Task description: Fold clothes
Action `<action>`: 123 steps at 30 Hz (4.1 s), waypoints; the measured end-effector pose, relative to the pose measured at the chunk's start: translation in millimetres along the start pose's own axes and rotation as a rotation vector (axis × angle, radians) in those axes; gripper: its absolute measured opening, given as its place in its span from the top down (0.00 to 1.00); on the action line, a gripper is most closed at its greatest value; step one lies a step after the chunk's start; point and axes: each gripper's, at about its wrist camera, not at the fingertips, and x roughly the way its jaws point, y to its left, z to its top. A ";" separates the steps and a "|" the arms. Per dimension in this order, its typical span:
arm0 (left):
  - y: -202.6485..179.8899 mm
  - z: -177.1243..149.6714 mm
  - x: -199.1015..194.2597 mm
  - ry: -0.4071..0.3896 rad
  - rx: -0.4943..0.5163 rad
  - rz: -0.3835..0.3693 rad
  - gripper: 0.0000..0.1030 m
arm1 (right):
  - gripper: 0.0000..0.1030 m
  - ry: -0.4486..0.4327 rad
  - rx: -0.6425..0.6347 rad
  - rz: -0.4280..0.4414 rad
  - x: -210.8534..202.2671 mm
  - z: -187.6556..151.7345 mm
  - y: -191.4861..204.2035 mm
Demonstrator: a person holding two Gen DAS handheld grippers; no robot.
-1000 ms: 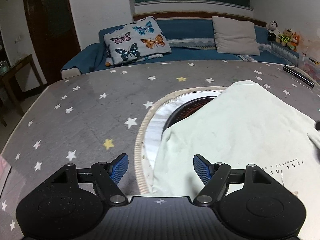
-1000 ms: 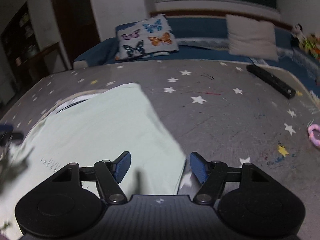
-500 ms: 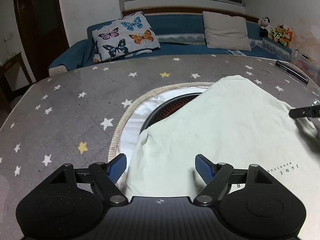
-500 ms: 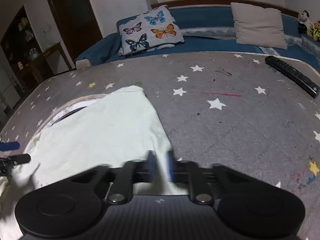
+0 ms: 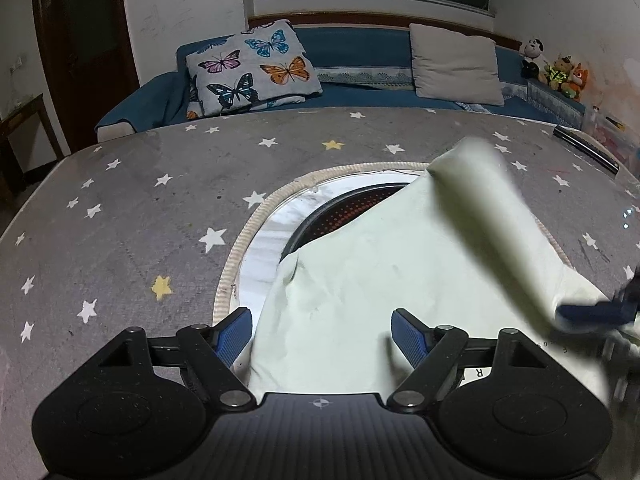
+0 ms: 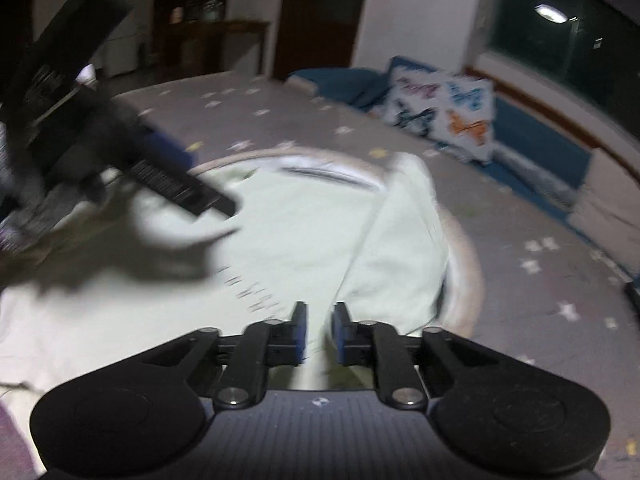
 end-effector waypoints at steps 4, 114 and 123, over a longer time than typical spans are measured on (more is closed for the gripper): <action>3.7 -0.8 -0.3 -0.001 -0.005 0.001 0.22 | 0.82 0.005 0.078 0.081 -11.0 3.2 -8.2; -46.2 34.8 57.6 0.041 -0.025 -0.327 0.66 | 0.80 0.082 0.511 0.123 57.7 15.4 -98.9; -51.0 40.0 42.1 -0.071 0.066 -0.259 0.95 | 0.76 0.069 0.531 0.077 41.8 8.4 -109.9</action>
